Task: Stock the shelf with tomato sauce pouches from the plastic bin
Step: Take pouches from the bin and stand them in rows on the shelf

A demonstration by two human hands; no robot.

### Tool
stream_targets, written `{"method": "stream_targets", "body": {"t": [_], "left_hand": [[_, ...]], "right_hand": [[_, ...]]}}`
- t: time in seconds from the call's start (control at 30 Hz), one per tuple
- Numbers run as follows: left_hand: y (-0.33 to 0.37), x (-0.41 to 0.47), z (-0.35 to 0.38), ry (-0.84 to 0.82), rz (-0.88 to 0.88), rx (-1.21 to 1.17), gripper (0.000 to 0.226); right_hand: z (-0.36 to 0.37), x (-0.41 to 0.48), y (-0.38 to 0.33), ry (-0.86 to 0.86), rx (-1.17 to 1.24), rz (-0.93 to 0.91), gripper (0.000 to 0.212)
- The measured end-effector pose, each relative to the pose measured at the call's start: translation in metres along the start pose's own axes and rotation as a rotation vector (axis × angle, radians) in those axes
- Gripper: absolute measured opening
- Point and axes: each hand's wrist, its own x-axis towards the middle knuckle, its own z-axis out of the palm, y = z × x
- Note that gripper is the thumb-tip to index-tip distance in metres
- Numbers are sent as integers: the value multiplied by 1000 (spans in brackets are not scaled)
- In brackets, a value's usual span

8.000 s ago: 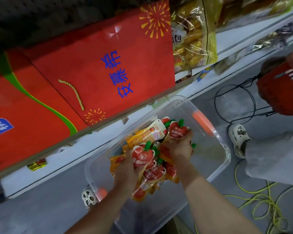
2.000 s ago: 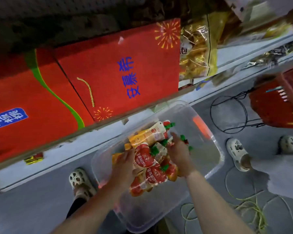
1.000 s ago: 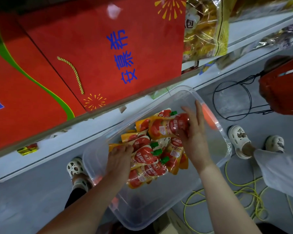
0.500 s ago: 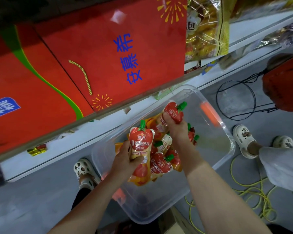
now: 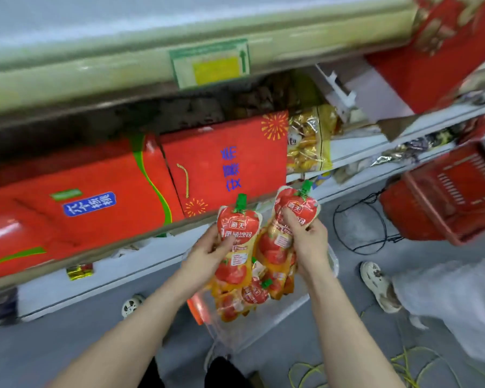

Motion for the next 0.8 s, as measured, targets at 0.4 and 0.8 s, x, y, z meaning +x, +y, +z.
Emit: {"method": "stream_targets", "body": {"t": [0.4,0.8], "left_hand": [[183,-85,-101,231,587,-48,14],[272,-161,-277,612,818,-177,25]], "right_hand": [[78,-101,-198,-260,-49,-663,22],[241,-173,-327,-594,9,-894,6]]}}
